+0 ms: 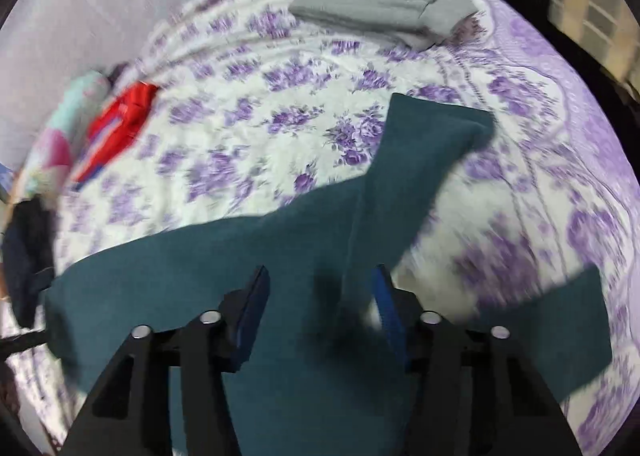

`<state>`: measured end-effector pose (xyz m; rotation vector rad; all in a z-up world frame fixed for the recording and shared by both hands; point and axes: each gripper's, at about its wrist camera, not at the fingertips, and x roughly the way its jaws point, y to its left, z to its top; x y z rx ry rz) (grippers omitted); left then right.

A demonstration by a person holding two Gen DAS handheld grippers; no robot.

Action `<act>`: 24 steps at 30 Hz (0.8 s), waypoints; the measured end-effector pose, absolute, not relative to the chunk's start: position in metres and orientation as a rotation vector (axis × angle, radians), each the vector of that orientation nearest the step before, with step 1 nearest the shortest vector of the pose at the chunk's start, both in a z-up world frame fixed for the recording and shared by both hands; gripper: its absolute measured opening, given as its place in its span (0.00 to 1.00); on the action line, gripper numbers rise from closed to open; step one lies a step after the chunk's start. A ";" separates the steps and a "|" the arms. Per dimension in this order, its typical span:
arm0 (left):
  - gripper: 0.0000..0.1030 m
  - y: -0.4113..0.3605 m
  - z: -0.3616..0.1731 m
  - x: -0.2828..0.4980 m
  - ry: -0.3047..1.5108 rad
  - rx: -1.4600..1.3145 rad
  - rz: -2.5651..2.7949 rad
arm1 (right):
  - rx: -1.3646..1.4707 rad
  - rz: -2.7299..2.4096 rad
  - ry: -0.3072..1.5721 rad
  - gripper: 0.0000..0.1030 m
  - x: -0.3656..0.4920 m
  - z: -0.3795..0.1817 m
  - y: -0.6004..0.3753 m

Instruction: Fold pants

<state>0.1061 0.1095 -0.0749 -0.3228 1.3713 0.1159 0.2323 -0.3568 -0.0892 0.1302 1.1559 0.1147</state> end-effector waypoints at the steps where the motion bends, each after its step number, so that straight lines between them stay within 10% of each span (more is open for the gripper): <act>1: 0.73 0.110 -0.073 0.103 1.339 -0.350 0.130 | 0.091 0.080 1.197 0.34 0.244 -0.102 -0.355; 5: 0.77 0.113 -0.098 0.102 1.356 -0.389 0.131 | 0.089 -0.040 1.237 0.05 0.261 -0.118 -0.372; 7: 0.62 0.122 -0.116 0.093 1.407 -0.395 0.198 | 0.190 -0.036 1.192 0.05 0.256 -0.099 -0.392; 15: 0.62 0.137 -0.108 0.100 1.403 -0.364 0.169 | 0.396 0.062 1.017 0.04 0.169 -0.020 -0.470; 24: 0.62 0.119 -0.111 0.114 1.473 -0.191 0.100 | 0.512 -0.045 1.210 0.08 0.095 -0.120 -0.488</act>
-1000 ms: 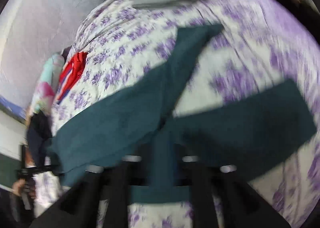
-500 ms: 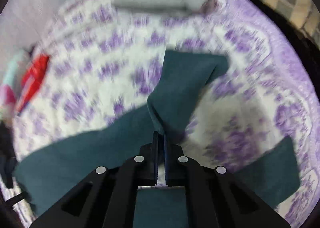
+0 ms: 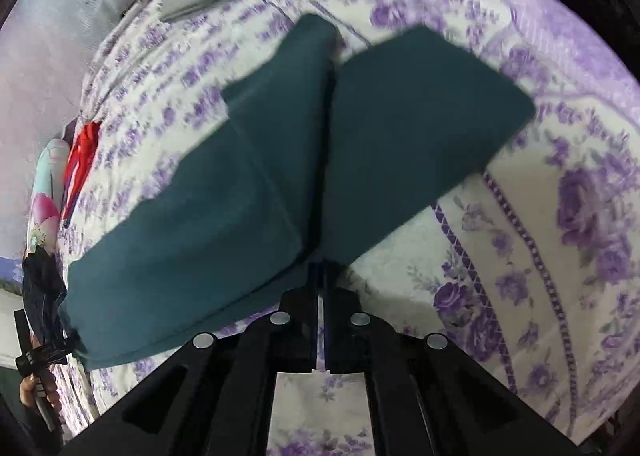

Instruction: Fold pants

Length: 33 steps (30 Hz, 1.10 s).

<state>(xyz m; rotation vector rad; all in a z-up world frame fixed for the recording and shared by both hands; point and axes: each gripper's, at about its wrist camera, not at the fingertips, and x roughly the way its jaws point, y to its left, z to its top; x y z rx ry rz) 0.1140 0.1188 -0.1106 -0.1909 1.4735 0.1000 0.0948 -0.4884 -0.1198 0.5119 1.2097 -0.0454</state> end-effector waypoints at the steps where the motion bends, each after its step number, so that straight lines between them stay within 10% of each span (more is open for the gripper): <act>1: 0.62 0.119 -0.106 0.112 1.465 -0.195 0.090 | 0.508 -0.040 1.193 0.09 0.097 -0.113 -0.489; 6: 0.68 0.125 -0.094 0.098 1.416 -0.284 0.073 | 0.301 -0.075 1.058 0.48 0.124 -0.069 -0.483; 33: 0.72 0.114 -0.090 0.064 1.377 -0.460 0.106 | 0.013 -0.094 1.178 0.48 0.226 -0.108 -0.425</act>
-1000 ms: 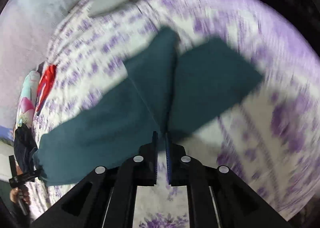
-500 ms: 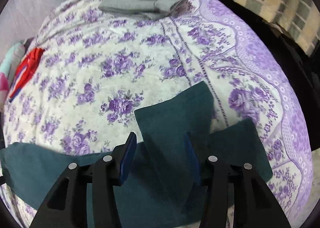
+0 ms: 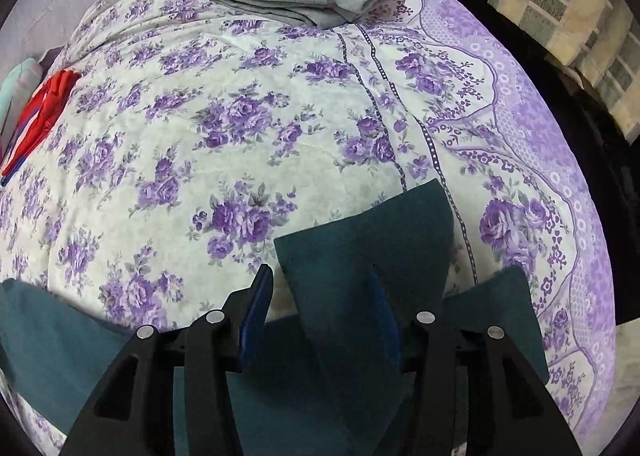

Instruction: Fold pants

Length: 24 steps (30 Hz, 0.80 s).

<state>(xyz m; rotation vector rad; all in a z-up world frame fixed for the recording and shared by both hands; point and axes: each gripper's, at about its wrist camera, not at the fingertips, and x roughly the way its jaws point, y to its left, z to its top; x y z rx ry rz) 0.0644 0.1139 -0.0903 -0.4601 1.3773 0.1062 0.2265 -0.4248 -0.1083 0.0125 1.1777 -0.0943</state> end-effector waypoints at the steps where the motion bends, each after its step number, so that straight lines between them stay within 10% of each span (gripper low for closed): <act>1: 0.73 0.112 -0.089 0.066 1.374 -0.457 0.103 | 0.007 -0.092 1.180 0.48 0.226 -0.109 -0.424; 8: 0.77 0.106 -0.090 0.070 1.371 -0.453 0.083 | -0.064 -0.099 1.206 0.45 0.231 -0.119 -0.418; 10: 0.77 0.104 -0.100 0.072 1.386 -0.468 0.089 | -0.087 -0.092 1.216 0.15 0.235 -0.122 -0.417; 12: 0.77 0.102 -0.112 0.074 1.418 -0.471 0.114 | -0.062 -0.107 1.216 0.08 0.238 -0.118 -0.424; 24: 0.79 0.084 -0.133 0.083 1.476 -0.359 0.134 | 0.573 -0.111 0.946 0.08 0.122 -0.049 -0.579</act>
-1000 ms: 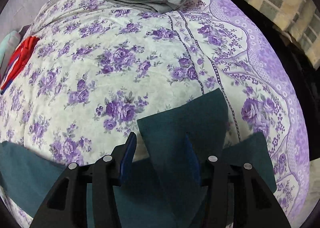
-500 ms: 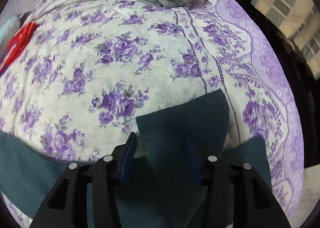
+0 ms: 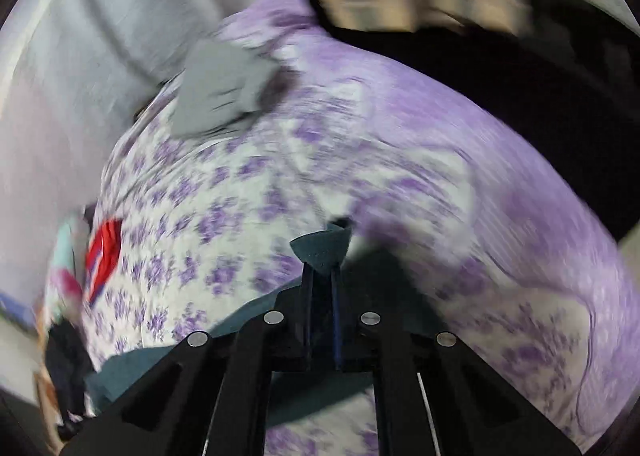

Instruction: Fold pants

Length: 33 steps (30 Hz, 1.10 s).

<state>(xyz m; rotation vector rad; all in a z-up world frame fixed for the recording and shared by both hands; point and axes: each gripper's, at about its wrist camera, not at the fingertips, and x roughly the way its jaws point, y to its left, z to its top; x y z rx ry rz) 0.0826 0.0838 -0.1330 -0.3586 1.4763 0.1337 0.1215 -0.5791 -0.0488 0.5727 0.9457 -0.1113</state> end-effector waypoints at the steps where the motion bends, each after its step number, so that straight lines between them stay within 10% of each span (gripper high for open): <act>1: 0.80 0.081 -0.133 0.083 1.478 -0.344 0.127 | 0.591 -0.116 0.953 0.08 0.116 -0.060 -0.587; 8: 0.80 0.084 -0.128 0.088 1.483 -0.348 0.096 | 0.611 -0.260 1.044 0.13 0.092 -0.105 -0.595; 11: 0.80 0.086 -0.120 0.089 1.472 -0.352 0.091 | 0.551 -0.297 0.985 0.40 0.094 -0.086 -0.588; 19: 0.80 0.095 -0.108 0.084 1.443 -0.395 0.096 | 0.359 -0.220 1.065 0.40 0.164 -0.096 -0.567; 20: 0.80 0.094 -0.108 0.085 1.441 -0.395 0.096 | 0.334 -0.214 1.095 0.39 0.175 -0.106 -0.563; 22: 0.80 0.100 -0.111 0.082 1.440 -0.385 0.112 | 0.263 -0.200 1.140 0.05 0.189 -0.118 -0.556; 26: 0.80 0.120 -0.126 0.067 1.461 -0.408 0.195 | 0.272 -0.245 1.057 0.06 0.187 -0.109 -0.559; 28: 0.80 0.124 -0.127 0.062 1.449 -0.432 0.201 | 0.211 -0.322 1.051 0.39 0.189 -0.119 -0.558; 33: 0.80 0.130 -0.107 0.057 1.413 -0.471 0.164 | 0.104 -0.372 1.048 0.47 0.198 -0.091 -0.541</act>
